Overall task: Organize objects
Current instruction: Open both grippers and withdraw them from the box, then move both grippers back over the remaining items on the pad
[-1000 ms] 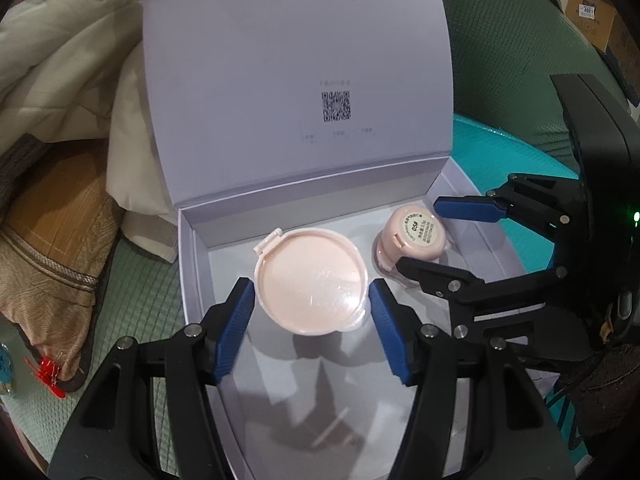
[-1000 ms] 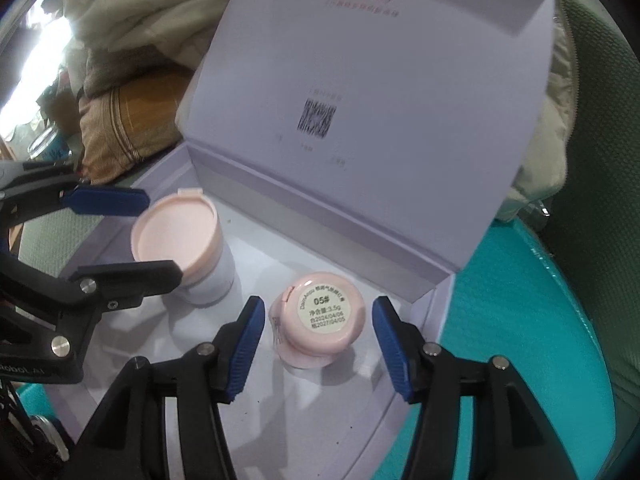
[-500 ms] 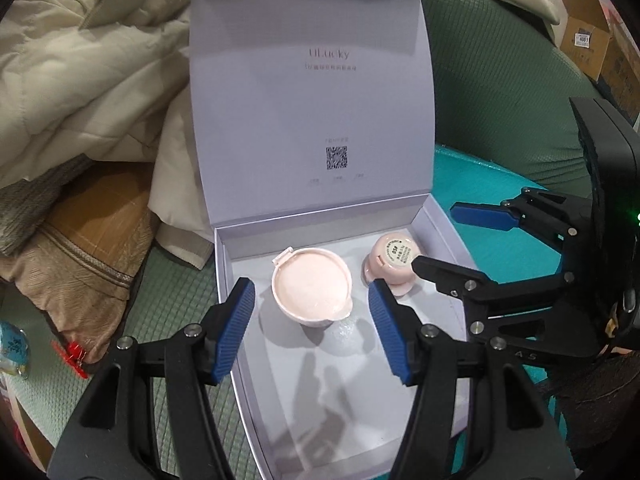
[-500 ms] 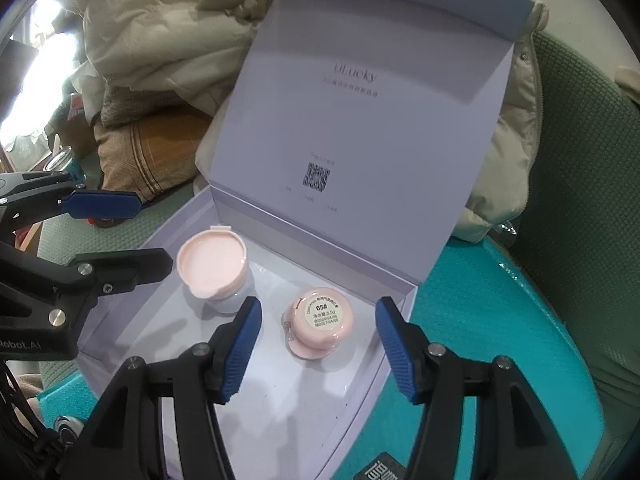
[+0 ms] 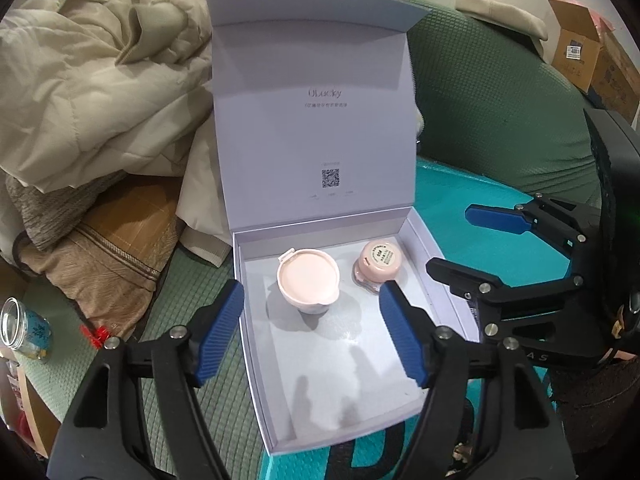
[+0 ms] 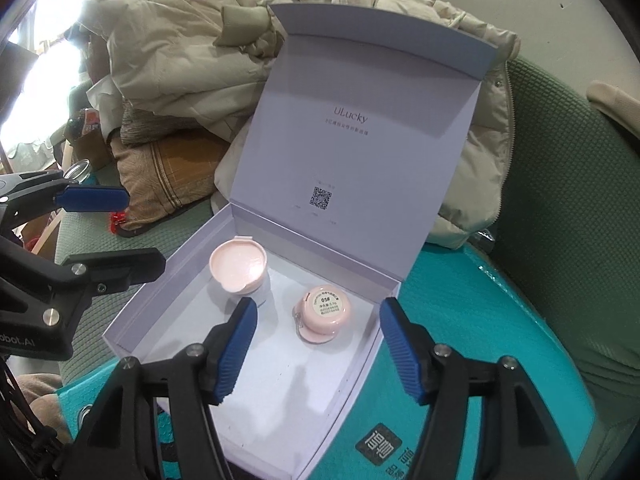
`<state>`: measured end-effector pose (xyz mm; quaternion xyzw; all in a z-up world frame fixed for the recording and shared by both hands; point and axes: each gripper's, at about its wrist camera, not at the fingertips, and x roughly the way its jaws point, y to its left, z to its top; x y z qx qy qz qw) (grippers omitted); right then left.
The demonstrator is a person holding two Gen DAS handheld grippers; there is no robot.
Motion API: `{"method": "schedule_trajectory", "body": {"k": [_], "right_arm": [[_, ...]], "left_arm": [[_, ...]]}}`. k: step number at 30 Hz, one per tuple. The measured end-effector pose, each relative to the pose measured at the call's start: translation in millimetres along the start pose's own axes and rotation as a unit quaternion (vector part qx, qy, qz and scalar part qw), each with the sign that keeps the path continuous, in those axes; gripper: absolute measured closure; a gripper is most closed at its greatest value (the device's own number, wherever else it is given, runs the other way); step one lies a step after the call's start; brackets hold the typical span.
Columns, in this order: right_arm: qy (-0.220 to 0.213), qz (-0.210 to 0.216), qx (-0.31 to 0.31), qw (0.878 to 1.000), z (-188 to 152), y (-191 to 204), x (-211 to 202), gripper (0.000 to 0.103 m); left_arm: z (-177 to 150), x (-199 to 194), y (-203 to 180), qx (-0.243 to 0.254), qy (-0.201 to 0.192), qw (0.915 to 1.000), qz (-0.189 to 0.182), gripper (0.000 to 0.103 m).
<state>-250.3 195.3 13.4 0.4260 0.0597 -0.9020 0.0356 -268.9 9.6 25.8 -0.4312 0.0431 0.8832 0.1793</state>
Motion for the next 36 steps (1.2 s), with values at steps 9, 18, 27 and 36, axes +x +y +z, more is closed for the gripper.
{"method": "schedule_trajectory", "body": {"k": [9,18,27,36], "right_arm": [[-0.012,-0.018,0.007,1.000,-18.0,6.8,-33.7,0.031],[-0.014,-0.030,0.012,0.999,-36.8,16.6,-60.5,0.029],[-0.019,-0.031,0.013,0.999,-50.7,25.9,-85.3,0.028],[-0.022,-0.027,0.012,0.999,-66.2,38.5,-105.0,0.028]], "left_arm": [[-12.0,-32.2,-12.7,0.006,-0.012,0.9998,0.014,0.024],[-30.5,-57.9,-27.1,0.015,-0.019,0.9990,0.037,0.018],[-44.7,-82.6,-29.9,-0.002,-0.035,0.9988,0.034,0.017],[-63.8,-99.6,-32.1,-0.010,-0.038,0.9986,0.034,0.017]]}}
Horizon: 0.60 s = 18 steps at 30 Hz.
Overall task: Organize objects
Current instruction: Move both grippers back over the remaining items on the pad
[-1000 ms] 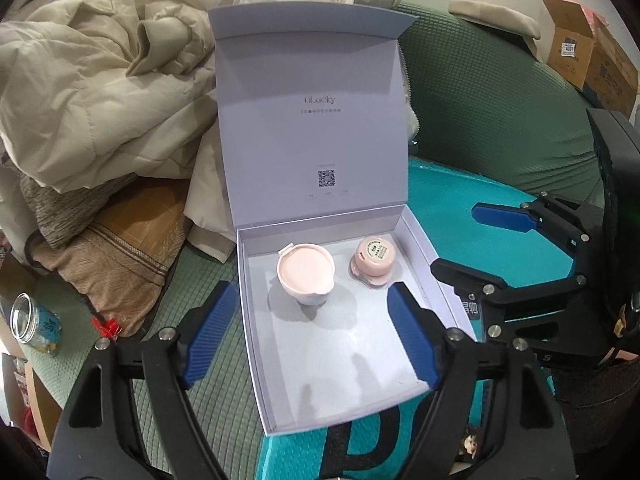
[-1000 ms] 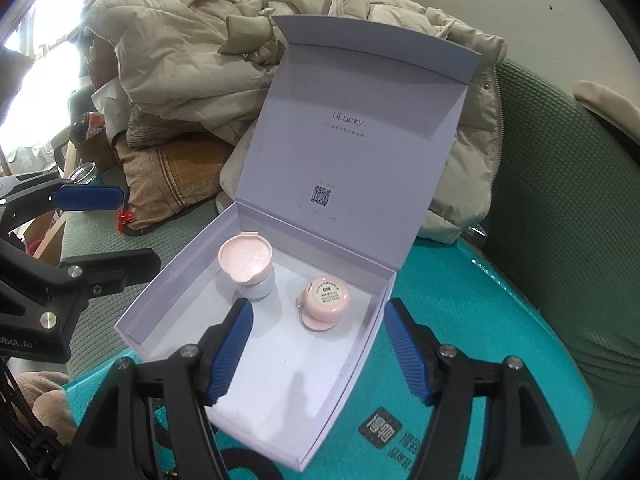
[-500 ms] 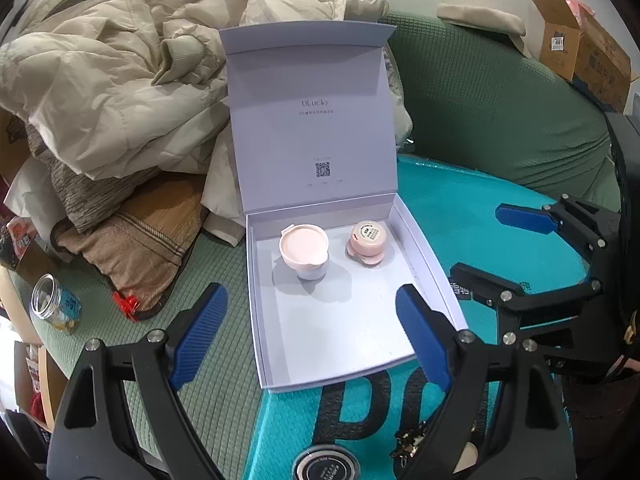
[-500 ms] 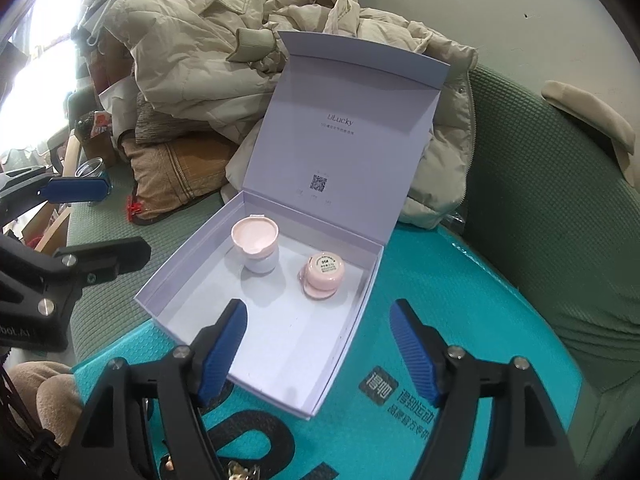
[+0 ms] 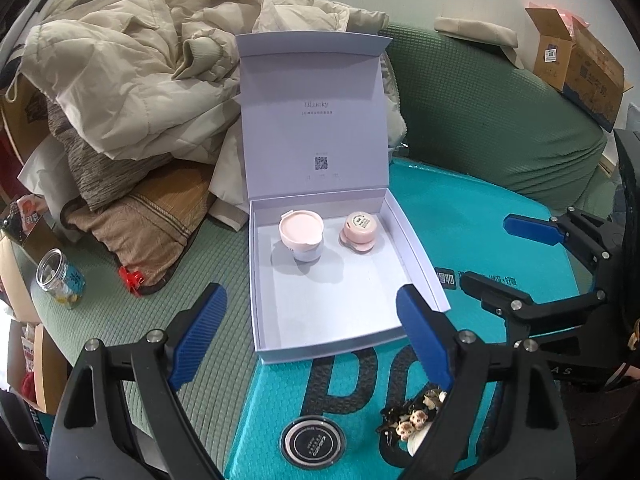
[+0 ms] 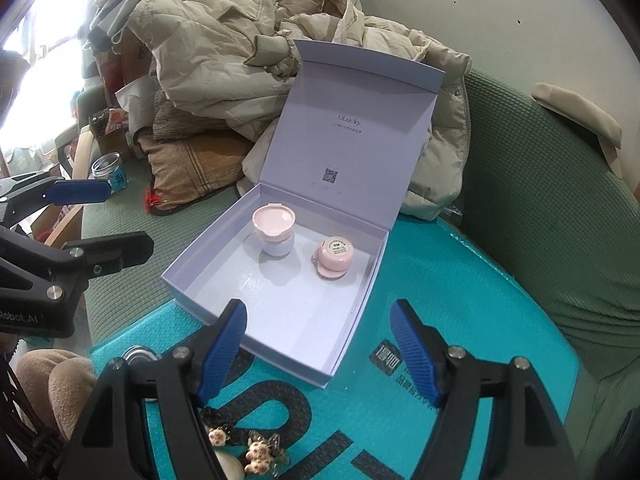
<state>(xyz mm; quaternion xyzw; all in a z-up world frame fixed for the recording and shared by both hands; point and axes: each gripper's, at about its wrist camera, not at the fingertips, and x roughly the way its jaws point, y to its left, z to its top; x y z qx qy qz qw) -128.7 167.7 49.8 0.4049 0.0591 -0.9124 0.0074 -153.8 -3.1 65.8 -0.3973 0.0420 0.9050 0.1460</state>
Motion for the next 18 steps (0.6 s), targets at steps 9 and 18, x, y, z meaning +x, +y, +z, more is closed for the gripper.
{"method": "schedule_trajectory", "body": {"k": [9,18], "right_arm": [[0.004,0.008,-0.004,1.000,-19.5,12.5,-14.4,0.028],[0.008,0.017,-0.007,1.000,-36.5,24.2,-24.1,0.028]], "left_arm": [[-22.4,-15.2,-0.9,-0.002,0.001,1.0000,0.004,0.017],[-45.5,-27.7,-1.3,-0.008,0.007,0.9999,0.007,0.017]]}}
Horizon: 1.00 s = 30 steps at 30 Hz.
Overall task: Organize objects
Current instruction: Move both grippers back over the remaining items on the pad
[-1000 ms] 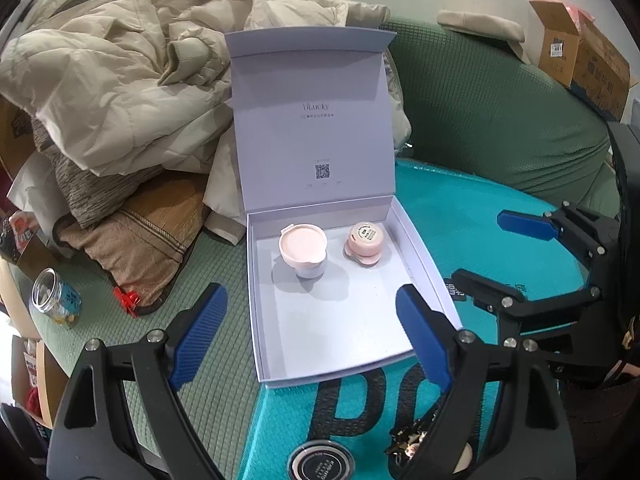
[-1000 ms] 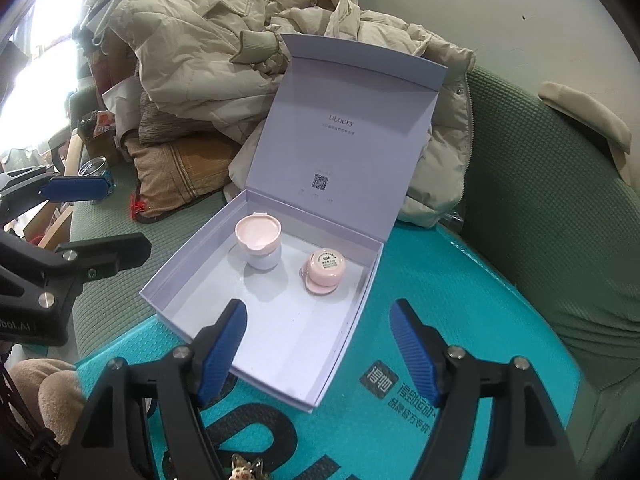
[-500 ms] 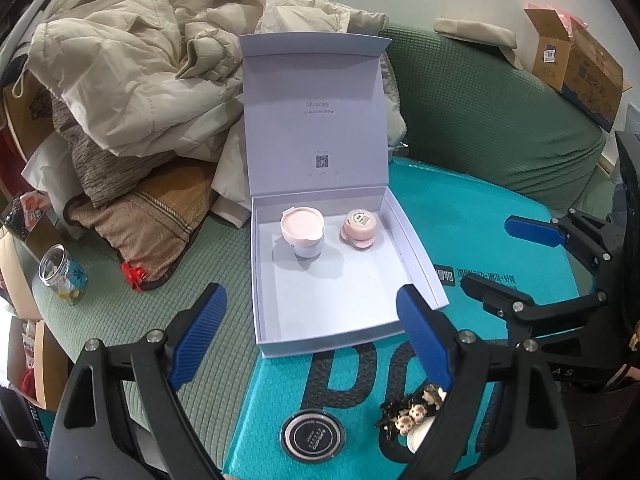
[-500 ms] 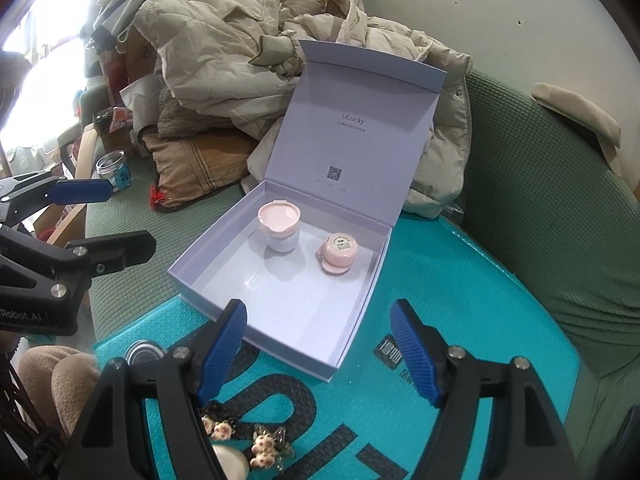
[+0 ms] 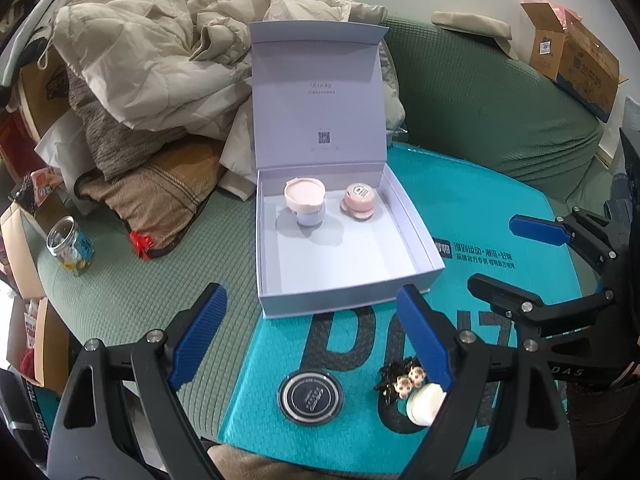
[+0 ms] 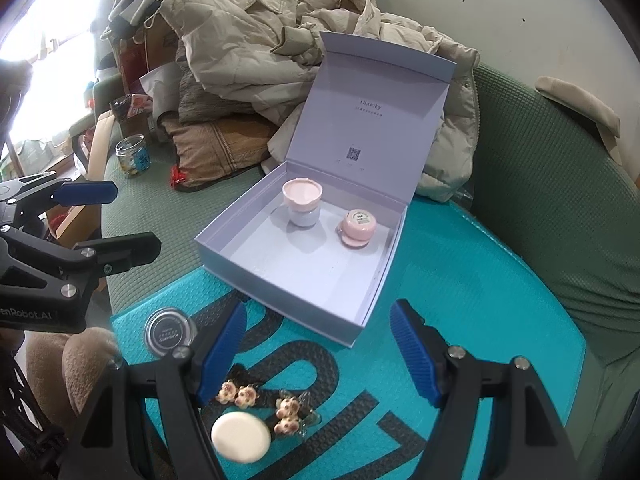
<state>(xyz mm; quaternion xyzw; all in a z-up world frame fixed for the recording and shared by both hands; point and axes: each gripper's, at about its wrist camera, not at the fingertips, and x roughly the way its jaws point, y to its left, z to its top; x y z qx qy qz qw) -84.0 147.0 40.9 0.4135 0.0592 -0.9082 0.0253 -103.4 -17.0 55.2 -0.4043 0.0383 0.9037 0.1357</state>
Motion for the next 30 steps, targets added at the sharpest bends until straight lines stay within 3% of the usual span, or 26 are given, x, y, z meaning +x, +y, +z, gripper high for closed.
{"method": "schedule_trajectory", "body": {"k": [30], "right_arm": [[0.046,0.054,0.001,0.998,-69.5,22.8,9.6,0.028]], "left_arm": [[-79.5,5.4,-1.8,-0.018,0.045,0.9988,-0.010,0.017]]}}
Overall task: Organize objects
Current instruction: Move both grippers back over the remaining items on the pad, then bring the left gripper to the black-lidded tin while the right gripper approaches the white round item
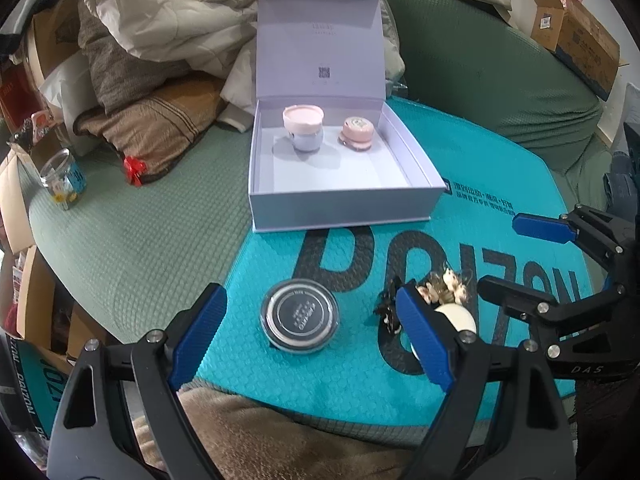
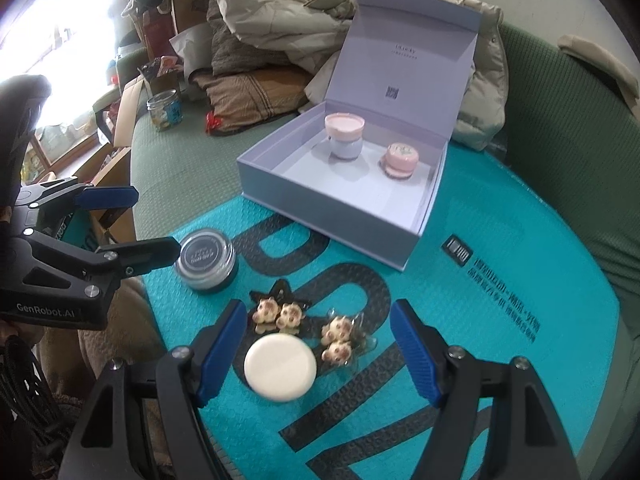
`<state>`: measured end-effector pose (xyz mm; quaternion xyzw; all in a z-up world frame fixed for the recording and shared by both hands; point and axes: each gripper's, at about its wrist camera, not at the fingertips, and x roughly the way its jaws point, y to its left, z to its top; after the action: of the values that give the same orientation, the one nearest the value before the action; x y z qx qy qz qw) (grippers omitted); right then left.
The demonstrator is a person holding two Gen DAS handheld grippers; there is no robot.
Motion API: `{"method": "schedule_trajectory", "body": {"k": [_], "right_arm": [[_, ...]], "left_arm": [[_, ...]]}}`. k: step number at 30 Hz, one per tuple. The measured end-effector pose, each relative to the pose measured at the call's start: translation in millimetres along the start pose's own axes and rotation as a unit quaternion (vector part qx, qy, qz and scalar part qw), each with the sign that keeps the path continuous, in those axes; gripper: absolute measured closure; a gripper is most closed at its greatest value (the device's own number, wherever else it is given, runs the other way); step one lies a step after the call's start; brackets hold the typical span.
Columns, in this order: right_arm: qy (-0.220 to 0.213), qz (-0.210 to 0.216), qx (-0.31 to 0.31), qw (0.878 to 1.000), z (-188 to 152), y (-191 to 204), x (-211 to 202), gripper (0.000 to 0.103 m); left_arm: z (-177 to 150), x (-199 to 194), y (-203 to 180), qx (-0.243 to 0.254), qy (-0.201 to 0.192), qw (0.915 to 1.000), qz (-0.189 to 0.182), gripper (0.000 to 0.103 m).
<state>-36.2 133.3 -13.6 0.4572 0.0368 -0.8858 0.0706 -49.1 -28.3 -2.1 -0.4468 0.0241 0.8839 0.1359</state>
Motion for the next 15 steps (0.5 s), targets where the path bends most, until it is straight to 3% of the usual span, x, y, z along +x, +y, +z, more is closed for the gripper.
{"method": "schedule_trajectory", "body": {"k": [15], "right_arm": [[0.023,0.034,0.034,0.999,-31.8,-14.8,21.7,0.028]], "left_arm": [[-25.5,22.4,-6.8,-0.013,0.016,0.9990,-0.039,0.017]]}}
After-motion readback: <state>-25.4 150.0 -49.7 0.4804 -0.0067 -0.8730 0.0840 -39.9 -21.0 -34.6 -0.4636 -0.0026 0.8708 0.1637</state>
